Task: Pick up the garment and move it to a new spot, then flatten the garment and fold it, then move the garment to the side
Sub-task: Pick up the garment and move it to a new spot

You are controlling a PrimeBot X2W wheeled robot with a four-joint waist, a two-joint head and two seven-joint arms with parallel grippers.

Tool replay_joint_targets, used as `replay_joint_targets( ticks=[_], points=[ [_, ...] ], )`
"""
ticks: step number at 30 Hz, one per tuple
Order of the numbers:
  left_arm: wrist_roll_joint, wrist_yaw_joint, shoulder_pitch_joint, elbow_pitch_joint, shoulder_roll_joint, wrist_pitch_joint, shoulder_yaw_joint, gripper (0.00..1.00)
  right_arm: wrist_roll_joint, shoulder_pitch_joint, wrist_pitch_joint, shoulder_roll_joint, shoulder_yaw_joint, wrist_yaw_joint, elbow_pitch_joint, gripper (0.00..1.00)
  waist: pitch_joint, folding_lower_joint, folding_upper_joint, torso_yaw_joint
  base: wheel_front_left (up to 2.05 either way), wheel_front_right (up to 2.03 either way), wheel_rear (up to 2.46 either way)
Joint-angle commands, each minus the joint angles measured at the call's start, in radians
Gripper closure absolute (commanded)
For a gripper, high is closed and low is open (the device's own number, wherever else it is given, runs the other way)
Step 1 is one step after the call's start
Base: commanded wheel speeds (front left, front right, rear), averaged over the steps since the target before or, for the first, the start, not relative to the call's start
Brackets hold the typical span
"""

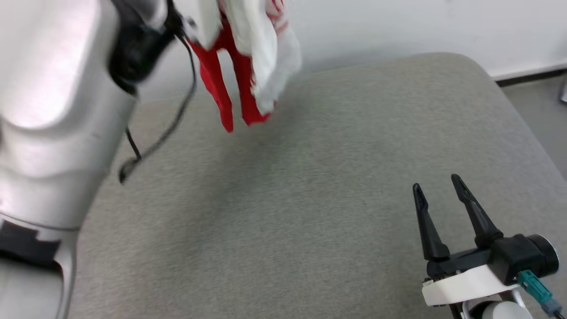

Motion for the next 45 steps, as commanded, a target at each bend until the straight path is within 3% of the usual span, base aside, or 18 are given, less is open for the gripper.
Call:
replay_joint_targets(
  ticks=[1, 13, 20, 21, 22, 29, 35, 41, 45],
  points=[
    [-0.004, -0.002, 0.053, 0.003, 0.0, -0.031, -0.055, 1.0, 0.007, 0.011, -0.002, 0.003, -0.009, -0.001, -0.004, 0.0, 0.011, 0.0001, 0.0, -0.052, 0.0, 0.0, 0.0],
    [-0.106, -0.001, 0.434, -0.032, 0.095, -0.091, -0.5, 1.0, -0.008, 0.023, -0.002, 0.003, -0.019, -0.001, -0.002, 0.0, 0.017, 0.0001, 0.0, 0.004, 0.0, 0.0, 0.0],
    [-0.112, -0.001, 0.554, -0.043, 0.081, -0.084, -0.676, 1.0, -0.024, 0.02, -0.002, 0.003, -0.022, -0.001, 0.011, 0.0, 0.009, 0.0001, 0.0, 0.066, 0.0, 0.0, 0.0],
    [-0.098, -0.001, 0.565, -0.037, 0.075, -0.086, -0.683, 0.56, -0.026, 0.02, -0.002, 0.003, -0.021, -0.001, 0.013, 0.0, 0.006, 0.0001, 0.0, 0.073, 0.0, 0.0, 0.0],
    [-0.088, -0.001, 0.572, -0.028, 0.067, -0.097, -0.686, 0.0, -0.027, 0.022, -0.002, 0.003, -0.022, -0.001, 0.014, 0.0, 0.002, 0.0001, 0.0, 0.081, 0.0, 0.0, 0.0],
    [-0.114, 0.01, 0.606, 0.033, -0.005, -0.246, -0.636, 0.0, -0.046, 0.047, -0.002, 0.003, -0.049, -0.001, 0.017, 0.0, -0.044, 0.0001, 0.0, 0.156, 0.0, 0.0, 0.0],
    [-0.137, 0.058, 0.586, 0.002, 0.027, -0.344, -0.551, 0.0, -0.052, 0.069, -0.002, 0.002, -0.084, -0.001, 0.01, 0.0, -0.093, 0.0001, 0.0, 0.213, 0.0, 0.0, 0.0],
    [-0.139, 0.19, 0.605, -0.051, 0.092, -0.538, -0.406, 0.0, -0.036, 0.064, -0.002, 0.002, -0.114, -0.001, -0.015, 0.0, -0.116, 0.0001, 0.0, 0.234, 0.0, 0.0, 0.0],
    [-0.162, 0.271, 0.69, -0.099, 0.126, -0.594, -0.27, 0.0, -0.025, 0.075, -0.002, 0.002, -0.125, -0.001, -0.029, 0.0, -0.121, 0.0001, 0.0, 0.235, 0.0, 0.0, 0.0]
  ],
)
